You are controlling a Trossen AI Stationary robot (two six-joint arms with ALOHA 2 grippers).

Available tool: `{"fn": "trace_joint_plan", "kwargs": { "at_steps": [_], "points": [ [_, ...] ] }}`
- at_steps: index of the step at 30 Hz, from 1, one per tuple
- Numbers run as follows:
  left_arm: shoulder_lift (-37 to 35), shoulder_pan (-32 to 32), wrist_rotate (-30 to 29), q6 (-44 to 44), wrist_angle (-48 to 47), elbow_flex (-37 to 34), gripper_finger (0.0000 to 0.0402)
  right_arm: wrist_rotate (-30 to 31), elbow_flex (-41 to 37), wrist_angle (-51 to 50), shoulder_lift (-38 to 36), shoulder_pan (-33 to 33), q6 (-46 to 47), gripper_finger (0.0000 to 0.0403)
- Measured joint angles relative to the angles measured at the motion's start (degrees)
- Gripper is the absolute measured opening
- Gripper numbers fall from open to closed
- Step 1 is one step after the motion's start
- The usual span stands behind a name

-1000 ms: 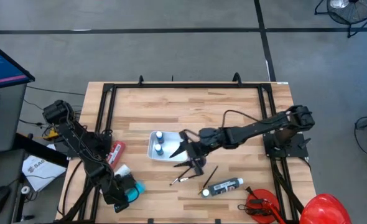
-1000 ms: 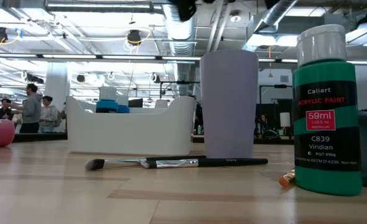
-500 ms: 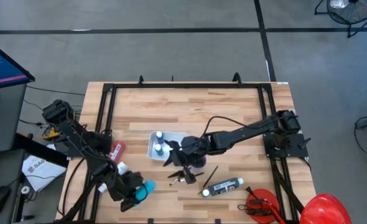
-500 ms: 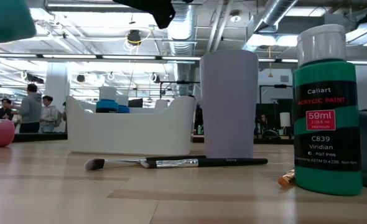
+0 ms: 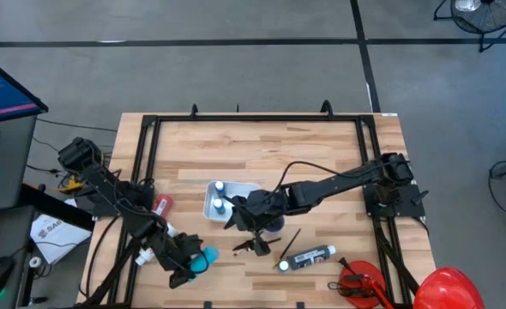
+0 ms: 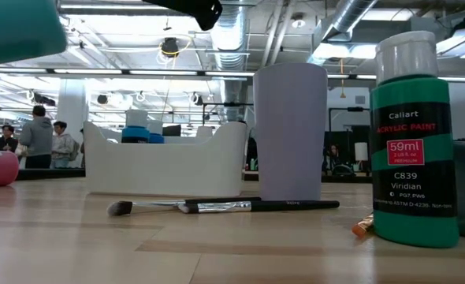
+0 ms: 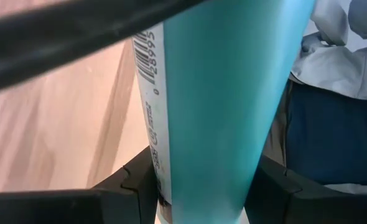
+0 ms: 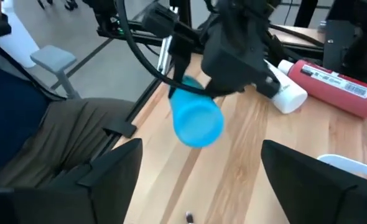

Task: Pick & Place Paint Supplies
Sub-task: Put the light blue paint bottle into the white bin

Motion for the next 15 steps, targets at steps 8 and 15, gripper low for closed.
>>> {"fn": "trace_joint_plan", "kwargs": {
  "at_steps": [8,15],
  "points": [
    [-0.02,3.70,1.63,5.25,0.53,0.00,0.0162,-0.32,0.69,1.19,4.42,-0.02,3.08,0.0330],
    [-0.02,7.42,2.48,9.89,0.91,0.04,0.0162,-0.42,4.19,1.24,7.70,0.00,3.60,0.0330]
  ]
}}
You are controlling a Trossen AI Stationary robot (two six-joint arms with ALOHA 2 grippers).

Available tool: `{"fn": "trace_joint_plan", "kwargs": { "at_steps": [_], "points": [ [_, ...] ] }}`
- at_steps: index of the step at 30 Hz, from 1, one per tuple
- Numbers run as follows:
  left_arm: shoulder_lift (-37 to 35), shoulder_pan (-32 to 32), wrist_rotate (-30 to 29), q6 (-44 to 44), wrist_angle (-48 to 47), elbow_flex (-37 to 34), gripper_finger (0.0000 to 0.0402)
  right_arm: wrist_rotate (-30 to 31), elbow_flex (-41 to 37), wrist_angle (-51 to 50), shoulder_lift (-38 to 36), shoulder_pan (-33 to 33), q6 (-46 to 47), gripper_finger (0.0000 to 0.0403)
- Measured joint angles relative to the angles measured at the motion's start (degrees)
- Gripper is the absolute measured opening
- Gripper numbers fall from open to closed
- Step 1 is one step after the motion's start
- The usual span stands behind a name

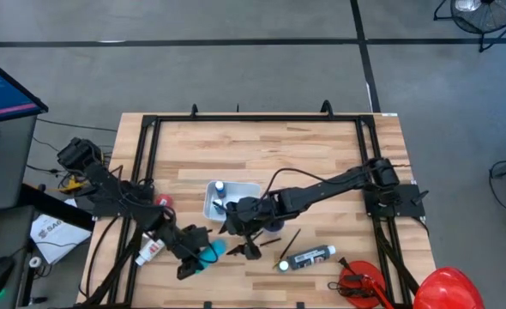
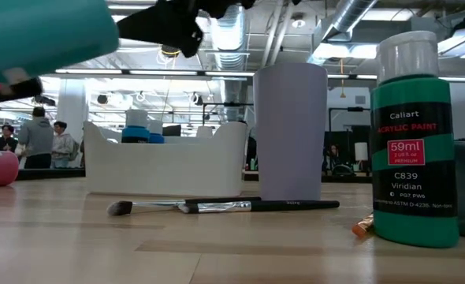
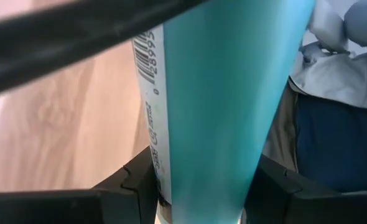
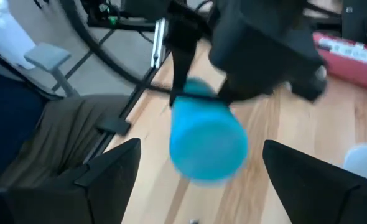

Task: Pick & Place Paint Supplies
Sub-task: Put the light blue paint bottle into the white bin

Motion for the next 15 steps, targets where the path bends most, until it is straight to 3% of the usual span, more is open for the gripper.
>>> {"fn": "trace_joint_plan", "kwargs": {
  "at_steps": [15],
  "points": [
    [0.00,4.52,0.69,7.48,2.54,0.03,0.0161,0.00,1.51,-0.59,1.46,0.02,0.47,0.0330]
  ]
}}
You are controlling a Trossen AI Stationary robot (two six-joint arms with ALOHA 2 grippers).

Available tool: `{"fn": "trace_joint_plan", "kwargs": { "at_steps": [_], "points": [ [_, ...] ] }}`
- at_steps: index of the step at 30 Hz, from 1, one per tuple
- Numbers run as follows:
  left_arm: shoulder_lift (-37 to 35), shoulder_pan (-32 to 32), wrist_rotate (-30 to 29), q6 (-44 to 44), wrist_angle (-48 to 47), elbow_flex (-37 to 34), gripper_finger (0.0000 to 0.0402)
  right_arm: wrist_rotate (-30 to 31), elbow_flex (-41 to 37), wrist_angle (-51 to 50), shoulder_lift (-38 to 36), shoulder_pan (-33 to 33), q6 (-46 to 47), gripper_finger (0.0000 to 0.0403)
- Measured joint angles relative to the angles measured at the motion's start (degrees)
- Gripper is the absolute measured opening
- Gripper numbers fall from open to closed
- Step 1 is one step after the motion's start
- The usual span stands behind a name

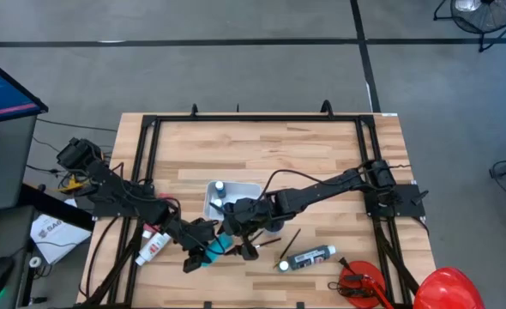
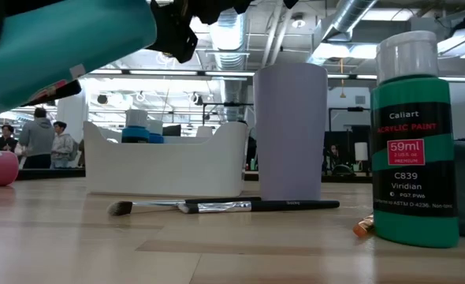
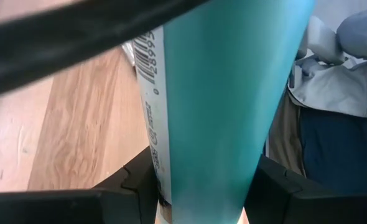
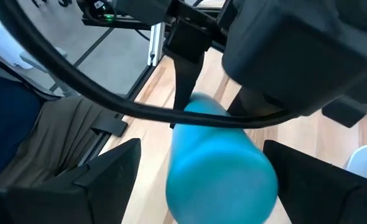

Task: Pick & Place Paint Supplies
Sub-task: Put the light blue paint bottle into the white bin

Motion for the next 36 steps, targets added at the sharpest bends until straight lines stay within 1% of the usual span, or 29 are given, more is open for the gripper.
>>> {"fn": "trace_joint_plan", "kwargs": {
  "at_steps": [14,18,29,36],
  "points": [
    [0.00,2.21,-0.73,3.86,2.24,0.01,0.0161,-0.02,-0.02,-1.04,-0.02,0.02,-0.68,0.0328],
    [0.00,3.15,-0.78,4.36,2.66,0.01,0.0161,0.00,-0.02,-1.69,-0.02,0.00,-0.95,0.0319],
    [0.00,3.39,-0.80,7.77,3.07,2.39,0.0161,-0.35,-0.02,-1.69,-0.03,-0.09,-1.21,0.0249],
    [0.00,3.39,-0.48,8.12,2.97,2.57,0.0161,-0.24,-0.02,-1.58,-0.07,-0.04,-2.04,0.0178]
  ]
}}
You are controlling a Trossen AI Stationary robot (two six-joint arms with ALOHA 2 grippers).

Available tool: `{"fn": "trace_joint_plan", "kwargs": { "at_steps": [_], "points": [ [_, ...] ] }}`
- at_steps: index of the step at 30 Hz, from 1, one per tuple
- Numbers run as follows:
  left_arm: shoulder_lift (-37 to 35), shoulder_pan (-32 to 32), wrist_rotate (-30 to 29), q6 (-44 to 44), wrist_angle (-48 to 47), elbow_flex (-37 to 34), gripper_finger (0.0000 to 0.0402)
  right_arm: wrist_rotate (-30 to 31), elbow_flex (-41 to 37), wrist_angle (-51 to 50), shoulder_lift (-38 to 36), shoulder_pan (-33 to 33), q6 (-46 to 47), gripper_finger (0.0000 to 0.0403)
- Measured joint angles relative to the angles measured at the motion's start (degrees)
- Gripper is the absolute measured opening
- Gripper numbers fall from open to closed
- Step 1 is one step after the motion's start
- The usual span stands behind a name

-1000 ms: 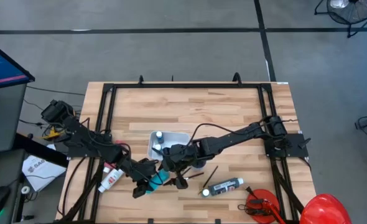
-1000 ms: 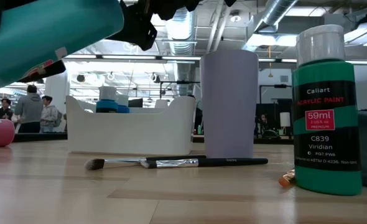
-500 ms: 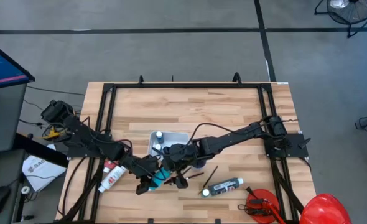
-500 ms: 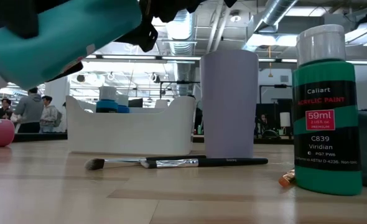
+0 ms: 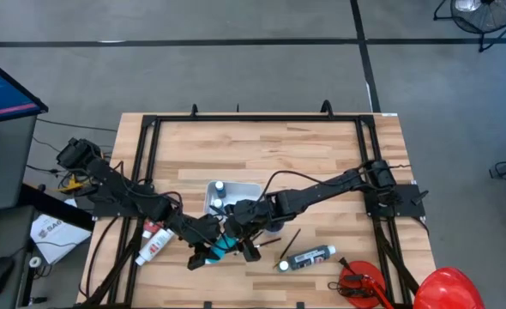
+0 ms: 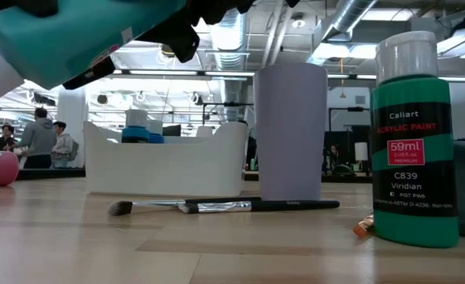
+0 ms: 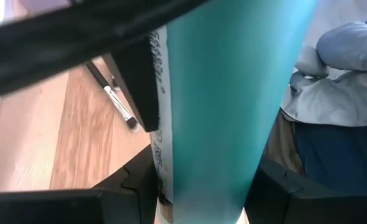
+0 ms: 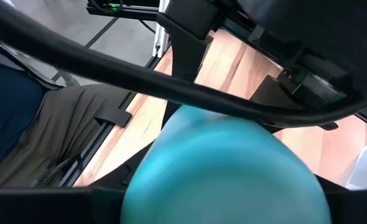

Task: Pick & Place Paint Supplies
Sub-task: Put the light blue paint bottle into the white bin

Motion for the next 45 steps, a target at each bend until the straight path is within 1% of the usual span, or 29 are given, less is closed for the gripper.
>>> {"fn": "trace_joint_plan", "kwargs": {
  "at_steps": [3,6,11,15,17,19,22,25,28,33,38,41,43,45],
  "points": [
    [0.00,0.00,0.01,-0.07,0.06,0.00,0.0163,0.04,-0.02,0.09,0.00,0.02,0.02,0.0177],
    [0.00,-0.55,0.31,-0.14,0.19,0.00,0.0180,0.04,-0.02,0.16,0.00,-0.14,0.53,0.0177],
    [-0.27,-2.52,0.66,-3.23,0.37,0.08,0.0235,-0.29,-0.02,0.68,0.00,-0.42,2.51,0.0173],
    [-2.17,-4.81,3.49,-11.36,-5.00,0.22,0.0282,-0.64,-0.02,0.59,0.02,-0.44,2.66,0.0173],
    [-3.97,-6.34,5.10,-13.90,-7.04,0.10,0.0299,0.64,-0.15,-0.55,0.02,-0.52,2.66,0.0173],
    [-5.68,-7.23,4.95,-15.45,-7.74,0.26,0.0312,1.42,-0.17,-1.13,0.13,-1.04,2.69,0.0173],
    [-7.86,-7.99,2.08,-17.35,-9.82,0.13,0.0323,1.53,-0.17,-1.65,0.11,-2.05,3.37,0.0173],
    [-9.91,-9.69,-0.97,-16.37,-9.69,0.13,0.0324,0.84,-0.24,-2.40,-0.51,-2.75,4.15,0.0173],
    [-11.38,-11.78,-6.95,-13.81,-9.76,0.13,0.0319,0.26,-0.09,-1.06,-1.98,-3.96,4.15,0.0172],
    [-13.72,-16.84,-17.62,-11.80,-9.89,0.13,0.0306,1.07,-0.19,-4.86,-5.55,-6.84,4.13,0.0173],
    [-13.76,-20.23,-24.87,-10.16,-9.69,0.09,0.0301,0.41,-0.95,-5.13,-11.70,-7.89,3.51,0.0172],
    [-12.97,-20.99,-27.55,-10.01,-9.93,0.02,0.0302,0.31,-4.31,-4.35,-16.38,-7.81,3.25,0.0173],
    [-12.50,-21.14,-28.90,-9.28,-9.69,0.02,0.0302,0.35,-8.45,-3.59,-20.10,-7.78,3.25,0.0173],
    [-12.11,-21.12,-30.50,-8.17,-9.80,0.02,0.0301,0.44,-14.00,-0.04,-24.50,-7.56,3.66,0.0173]
  ]
}}
